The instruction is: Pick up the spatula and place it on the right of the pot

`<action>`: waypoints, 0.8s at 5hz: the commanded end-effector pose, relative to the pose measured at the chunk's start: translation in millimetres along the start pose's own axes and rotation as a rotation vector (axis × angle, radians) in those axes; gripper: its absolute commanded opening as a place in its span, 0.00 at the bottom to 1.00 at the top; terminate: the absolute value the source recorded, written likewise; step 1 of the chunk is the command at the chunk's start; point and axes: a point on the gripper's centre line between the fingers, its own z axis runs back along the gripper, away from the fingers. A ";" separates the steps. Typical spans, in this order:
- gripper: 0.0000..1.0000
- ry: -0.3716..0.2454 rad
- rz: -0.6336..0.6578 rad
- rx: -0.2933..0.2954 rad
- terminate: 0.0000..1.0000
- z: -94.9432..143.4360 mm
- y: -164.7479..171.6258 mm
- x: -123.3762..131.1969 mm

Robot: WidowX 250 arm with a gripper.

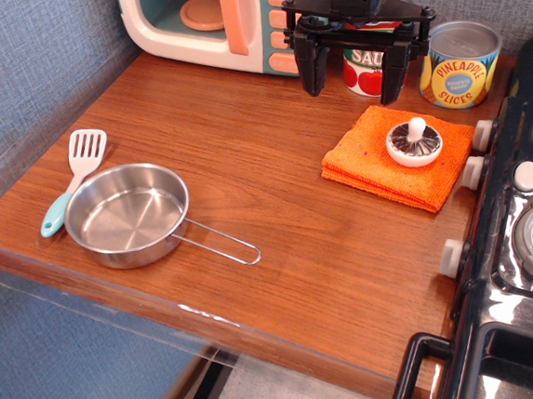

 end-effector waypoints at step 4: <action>1.00 -0.058 0.130 0.105 0.00 22.6 89.2 -34.5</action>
